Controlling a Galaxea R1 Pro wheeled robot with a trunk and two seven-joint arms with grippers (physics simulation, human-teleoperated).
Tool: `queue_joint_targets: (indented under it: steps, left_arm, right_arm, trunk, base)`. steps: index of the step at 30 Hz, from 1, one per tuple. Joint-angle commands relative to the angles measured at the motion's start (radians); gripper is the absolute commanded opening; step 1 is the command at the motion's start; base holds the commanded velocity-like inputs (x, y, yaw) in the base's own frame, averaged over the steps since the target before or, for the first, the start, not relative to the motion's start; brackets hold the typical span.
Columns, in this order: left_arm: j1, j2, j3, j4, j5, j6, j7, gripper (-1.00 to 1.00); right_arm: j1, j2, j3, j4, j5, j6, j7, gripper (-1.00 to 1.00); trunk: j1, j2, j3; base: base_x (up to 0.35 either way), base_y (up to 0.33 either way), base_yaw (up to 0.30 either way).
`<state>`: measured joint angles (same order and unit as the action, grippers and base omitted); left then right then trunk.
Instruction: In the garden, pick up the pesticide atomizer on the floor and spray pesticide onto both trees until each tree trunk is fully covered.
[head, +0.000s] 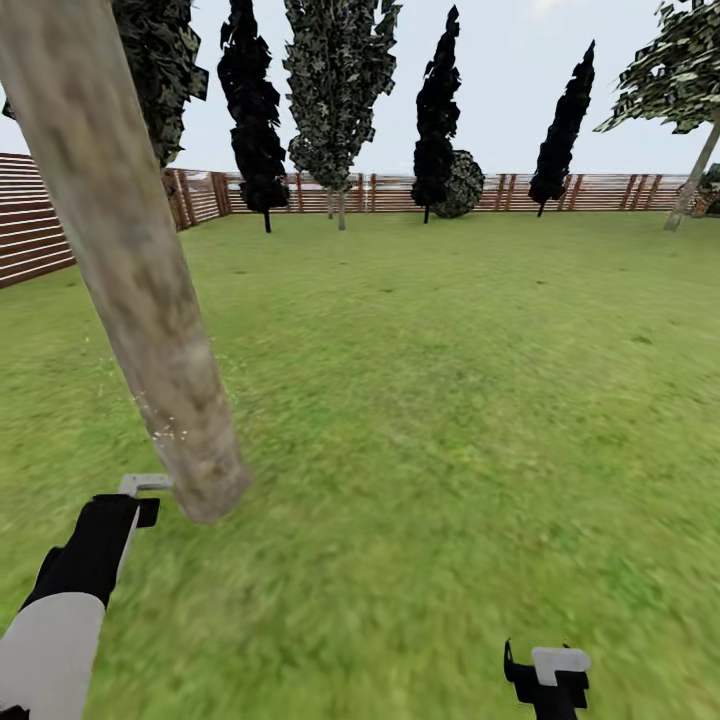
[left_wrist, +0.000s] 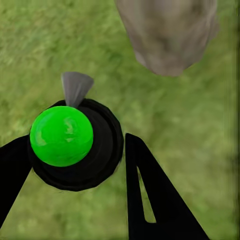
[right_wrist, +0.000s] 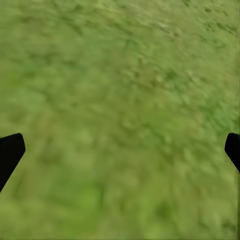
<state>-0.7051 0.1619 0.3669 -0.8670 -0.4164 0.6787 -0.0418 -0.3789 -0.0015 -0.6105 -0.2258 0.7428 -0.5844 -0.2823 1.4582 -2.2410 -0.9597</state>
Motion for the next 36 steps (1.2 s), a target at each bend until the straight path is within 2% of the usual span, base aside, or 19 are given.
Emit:
queue_joint_targets:
  steps: [1,3,6,7,8,12,13,26,36]
  left_arm:
    - [0.002,0.003,0.001,0.0,0.0,0.0,0.0,-1.0]
    - [0.043,0.007,0.002,-0.004,0.005,-0.001,0.0,-1.0]
    - [0.052,-0.003,0.001,-0.015,0.011,-0.018,0.0,-1.0]
    - [0.053,-0.009,0.003,-0.015,0.026,-0.095,-0.001,-1.0]
    - [0.054,-0.01,0.003,-0.015,0.04,-0.135,-0.002,-1.0]
    - [0.059,-0.003,0.033,-0.016,0.121,-0.165,-0.014,-1.0]
    - [0.059,-0.003,0.036,-0.016,0.126,-0.166,-0.014,-1.0]
    - [0.064,-0.007,0.037,-0.018,0.13,-0.168,-0.006,-1.0]
    - [0.065,-0.009,0.036,-0.018,0.13,-0.169,-0.004,-1.0]
  right_arm:
    - [0.0,0.0,0.0,0.0,0.0,0.0,0.0,1.0]
    - [0.0,0.001,0.0,0.0,0.001,0.0,0.0,1.0]
    - [0.0,0.002,0.0,0.0,0.001,0.0,0.0,1.0]
    - [0.0,0.003,0.0,0.001,0.001,0.0,0.0,1.0]
    - [0.0,0.003,0.0,0.001,0.001,0.0,0.0,1.0]
    - [0.0,0.005,0.0,0.002,0.001,0.0,0.0,1.0]
    - [0.0,0.005,0.0,0.002,0.001,0.0,0.0,1.0]
    - [0.0,0.005,0.0,0.002,0.003,0.0,0.0,1.0]
    - [0.0,0.001,0.0,0.002,0.003,0.0,0.0,1.0]
  trunk:
    - [0.0,0.0,0.0]
    - [0.0,0.0,0.0]
    - [0.0,0.0,0.0]
    - [0.0,0.0,0.0]
    - [0.0,0.0,0.0]
    - [0.0,0.0,0.0]
    - [0.0,0.0,0.0]
    - [0.0,0.0,0.0]
    - [0.0,0.0,0.0]
  base:
    - [0.206,-0.224,0.0]
    - [0.231,-0.194,0.0]
    - [0.239,-0.184,0.099]
    - [0.24,-0.183,0.257]
    - [0.24,-0.183,0.269]
    - [0.24,-0.179,0.275]
    - [0.247,-0.17,0.277]
    - [0.259,-0.139,0.274]
    - [0.096,-0.264,0.013]
